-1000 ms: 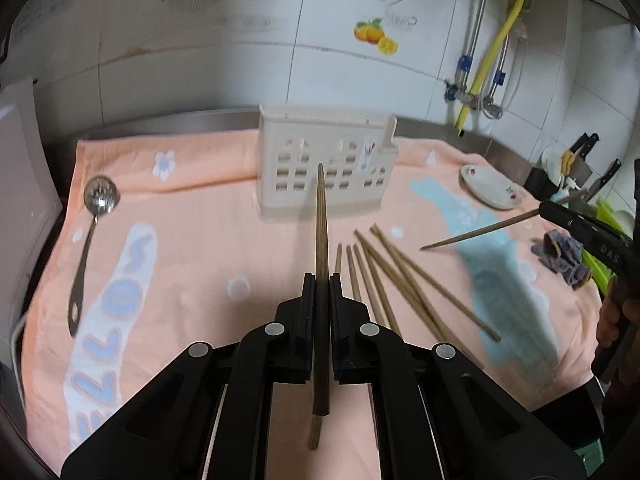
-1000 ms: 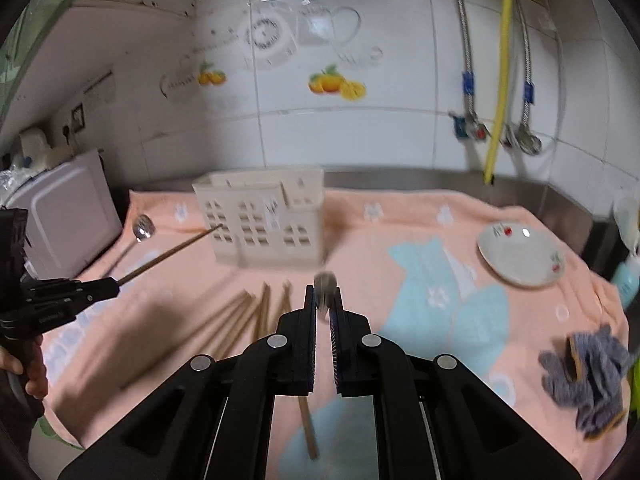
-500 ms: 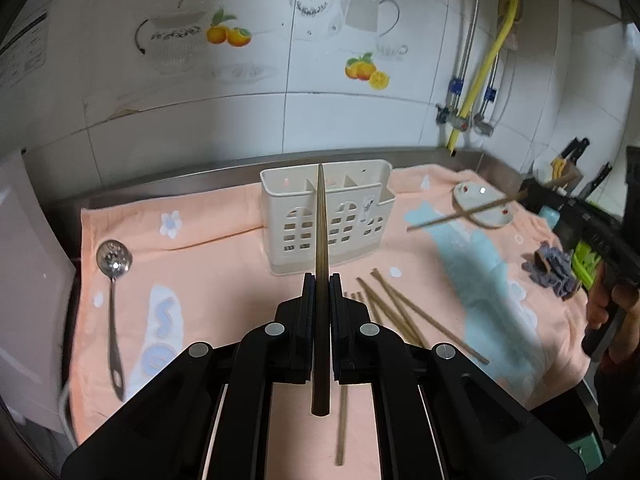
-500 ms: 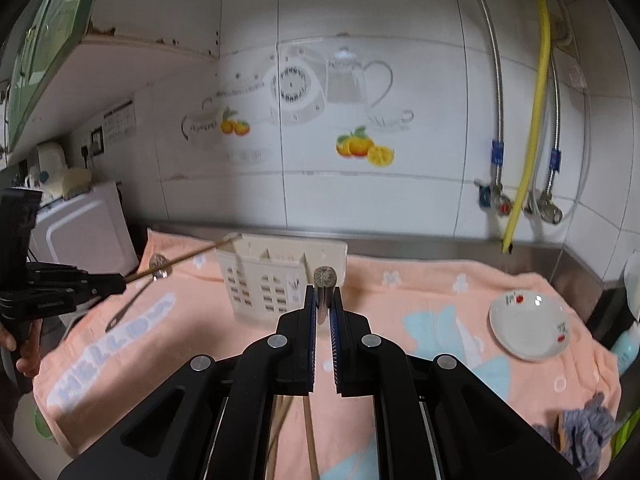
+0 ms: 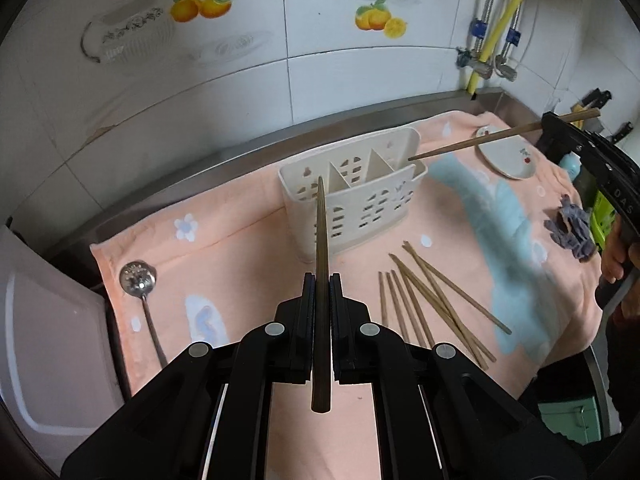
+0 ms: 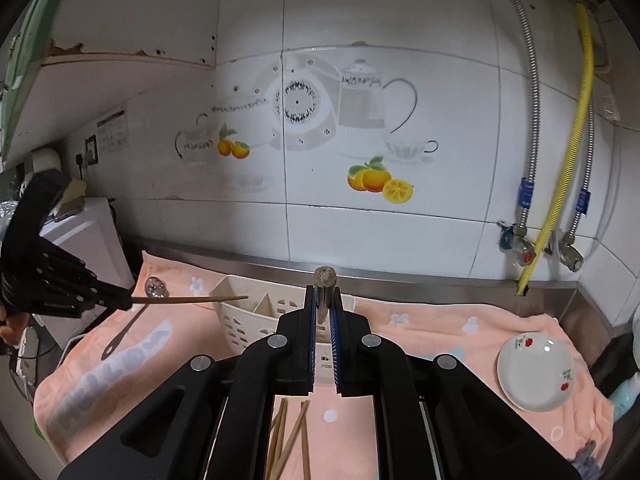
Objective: Organize utensils
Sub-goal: 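Lift the left tool's chopstick over the white holder while the right tool carries its chopstick there, then open the left gripper into the holder while the right gripper releases its chopstick there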
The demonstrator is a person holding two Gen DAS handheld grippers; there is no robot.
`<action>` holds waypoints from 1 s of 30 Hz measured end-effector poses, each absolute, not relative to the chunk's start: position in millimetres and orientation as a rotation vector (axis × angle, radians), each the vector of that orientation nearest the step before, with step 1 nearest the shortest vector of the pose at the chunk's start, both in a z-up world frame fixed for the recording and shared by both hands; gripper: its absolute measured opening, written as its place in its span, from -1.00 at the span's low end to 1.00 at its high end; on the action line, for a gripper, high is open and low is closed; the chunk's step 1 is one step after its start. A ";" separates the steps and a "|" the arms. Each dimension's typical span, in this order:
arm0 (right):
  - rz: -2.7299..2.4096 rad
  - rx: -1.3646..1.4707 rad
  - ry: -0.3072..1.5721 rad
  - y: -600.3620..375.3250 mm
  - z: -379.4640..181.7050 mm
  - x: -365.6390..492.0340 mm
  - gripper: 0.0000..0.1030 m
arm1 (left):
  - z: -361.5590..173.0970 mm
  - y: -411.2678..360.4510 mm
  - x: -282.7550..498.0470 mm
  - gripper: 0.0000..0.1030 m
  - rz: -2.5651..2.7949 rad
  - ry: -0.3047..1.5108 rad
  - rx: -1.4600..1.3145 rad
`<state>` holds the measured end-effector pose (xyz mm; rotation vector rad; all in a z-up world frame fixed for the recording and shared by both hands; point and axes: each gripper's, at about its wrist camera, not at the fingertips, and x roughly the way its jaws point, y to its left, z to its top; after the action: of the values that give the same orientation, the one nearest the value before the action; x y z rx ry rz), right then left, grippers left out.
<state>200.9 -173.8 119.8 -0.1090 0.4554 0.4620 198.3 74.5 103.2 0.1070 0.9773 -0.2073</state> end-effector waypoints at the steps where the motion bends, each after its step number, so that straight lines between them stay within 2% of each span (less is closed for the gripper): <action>1: 0.461 -0.112 0.464 -171.8 120.1 205.9 -0.87 | 105.9 74.1 202.5 -0.89 -0.215 0.985 0.103; 10: 0.444 -0.153 0.585 -156.4 118.1 252.6 -0.87 | 125.7 68.4 244.8 -0.88 -0.230 0.968 0.033; 19: 0.431 -0.159 0.671 -146.0 107.4 279.4 -0.87 | 114.4 69.8 272.4 -0.87 -0.230 0.970 -0.063; 25: 0.423 -0.149 0.663 -147.6 102.9 279.0 -0.85 | 108.3 70.5 276.8 -0.82 -0.239 0.956 -0.103; 27: 0.418 -0.148 0.648 -149.9 104.8 275.2 -0.81 | 108.3 70.6 275.6 -0.65 -0.240 0.945 -0.112; 29: 0.419 -0.143 0.628 -152.8 107.7 269.4 -0.69 | 112.4 71.6 270.9 -0.35 -0.231 0.912 -0.116; 30: 0.421 -0.140 0.614 -154.9 109.7 264.6 -0.63 | 114.3 72.0 268.9 -0.30 -0.230 0.899 -0.116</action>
<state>264.6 -154.9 109.7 -0.1403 0.6140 0.4208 268.9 72.0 114.3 -0.1164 0.8992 -0.2297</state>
